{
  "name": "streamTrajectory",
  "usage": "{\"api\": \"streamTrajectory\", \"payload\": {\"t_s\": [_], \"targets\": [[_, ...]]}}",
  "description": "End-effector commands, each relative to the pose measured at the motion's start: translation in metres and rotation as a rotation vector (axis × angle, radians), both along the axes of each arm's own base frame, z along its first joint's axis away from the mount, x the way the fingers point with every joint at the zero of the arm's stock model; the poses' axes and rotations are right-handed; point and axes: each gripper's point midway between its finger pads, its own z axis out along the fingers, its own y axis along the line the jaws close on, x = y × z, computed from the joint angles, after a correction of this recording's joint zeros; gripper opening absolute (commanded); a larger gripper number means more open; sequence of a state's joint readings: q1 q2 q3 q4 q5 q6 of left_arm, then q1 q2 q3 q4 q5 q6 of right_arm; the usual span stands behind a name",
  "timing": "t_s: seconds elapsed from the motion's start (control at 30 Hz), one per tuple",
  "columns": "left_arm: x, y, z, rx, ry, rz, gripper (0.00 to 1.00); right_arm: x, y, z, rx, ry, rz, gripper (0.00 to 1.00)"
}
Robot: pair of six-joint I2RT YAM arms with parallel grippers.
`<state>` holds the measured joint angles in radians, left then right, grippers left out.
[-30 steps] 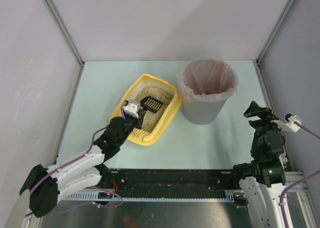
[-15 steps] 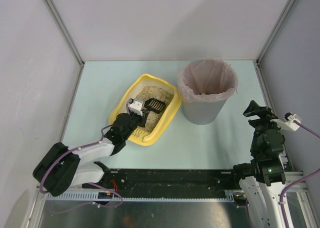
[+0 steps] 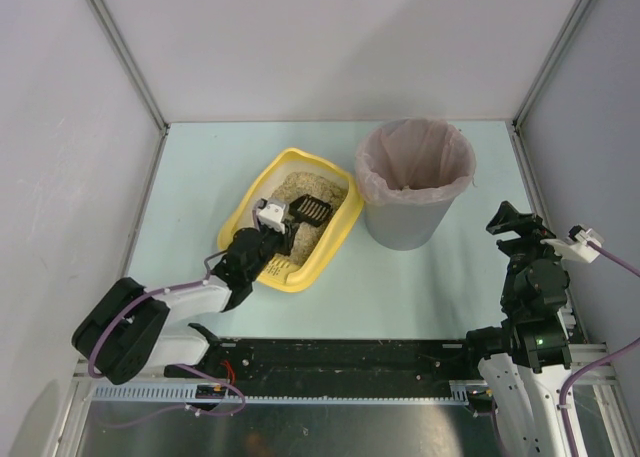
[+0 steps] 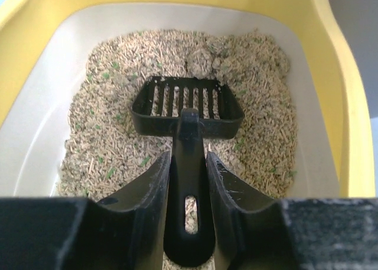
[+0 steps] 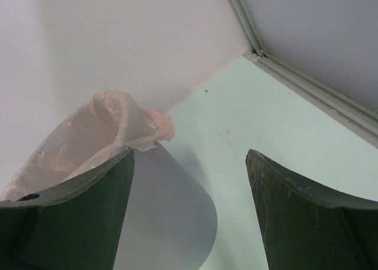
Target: Clean the litter box
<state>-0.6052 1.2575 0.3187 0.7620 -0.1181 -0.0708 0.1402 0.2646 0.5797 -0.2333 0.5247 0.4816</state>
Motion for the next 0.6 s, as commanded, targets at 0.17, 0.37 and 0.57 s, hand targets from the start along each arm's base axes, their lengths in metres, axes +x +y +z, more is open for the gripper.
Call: {"api": "streamTrajectory", "payload": {"t_s": [0.17,0.37,0.57], "targets": [[-0.008,0.001,-0.010,0.023,0.030,-0.032,0.50,-0.003,-0.002,0.016,0.014,-0.058,-0.011,0.81],[-0.015,-0.004,0.007,0.012,-0.013,-0.083,0.92,-0.004,-0.005,0.015,0.004,-0.052,-0.022,0.81],[-0.022,0.003,0.043,-0.021,-0.109,-0.085,1.00,-0.004,-0.007,0.016,-0.036,-0.039,-0.030,0.81]]}}
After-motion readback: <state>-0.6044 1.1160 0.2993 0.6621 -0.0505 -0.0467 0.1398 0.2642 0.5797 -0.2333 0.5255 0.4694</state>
